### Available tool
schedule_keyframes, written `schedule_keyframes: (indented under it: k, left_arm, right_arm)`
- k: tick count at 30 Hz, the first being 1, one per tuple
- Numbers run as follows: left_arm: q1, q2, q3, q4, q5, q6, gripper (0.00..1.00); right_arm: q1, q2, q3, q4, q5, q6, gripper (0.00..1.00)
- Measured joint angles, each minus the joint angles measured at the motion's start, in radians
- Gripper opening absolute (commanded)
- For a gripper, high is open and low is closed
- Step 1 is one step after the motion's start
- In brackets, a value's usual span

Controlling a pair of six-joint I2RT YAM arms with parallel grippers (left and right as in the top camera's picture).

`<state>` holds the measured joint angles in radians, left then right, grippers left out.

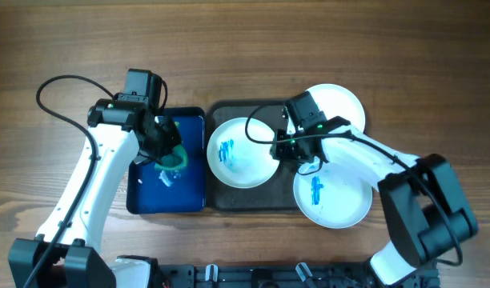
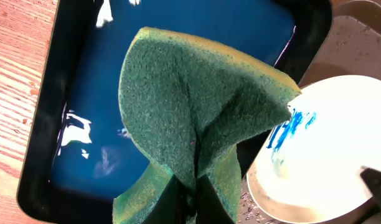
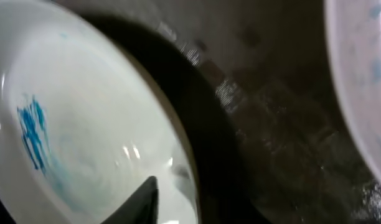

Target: Clean dirty plates on tray and stack at the side

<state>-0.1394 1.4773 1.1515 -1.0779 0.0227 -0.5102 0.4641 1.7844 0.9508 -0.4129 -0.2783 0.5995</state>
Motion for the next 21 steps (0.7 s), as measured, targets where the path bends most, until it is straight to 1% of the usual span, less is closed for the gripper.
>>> schedule_keyframes:
  k: [1,2,10,17,21]
  left_arm:
    - [0.000,0.000,0.000,0.000,0.000,0.000,0.04]
    - [0.000,0.000,0.000,0.000,0.000,0.000,0.04]
    - [0.000,0.000,0.000,0.007,-0.014,0.019,0.04]
    - [0.000,0.000,0.000,0.076,-0.172,0.040,0.04]
    - [-0.021,0.000,0.000,0.081,-0.317,0.005,0.04]
  right_arm:
    - [0.000,0.008,0.002,0.007,-0.006,0.009,0.20]
    - [0.000,0.017,0.008,0.013,-0.014,0.021,0.04]
    - [-0.008,0.047,0.021,0.026,-0.040,0.040,0.04]
    - [-0.008,0.047,0.021,0.026,-0.040,0.040,0.04]
    - [-0.008,0.047,0.021,0.026,-0.040,0.040,0.04]
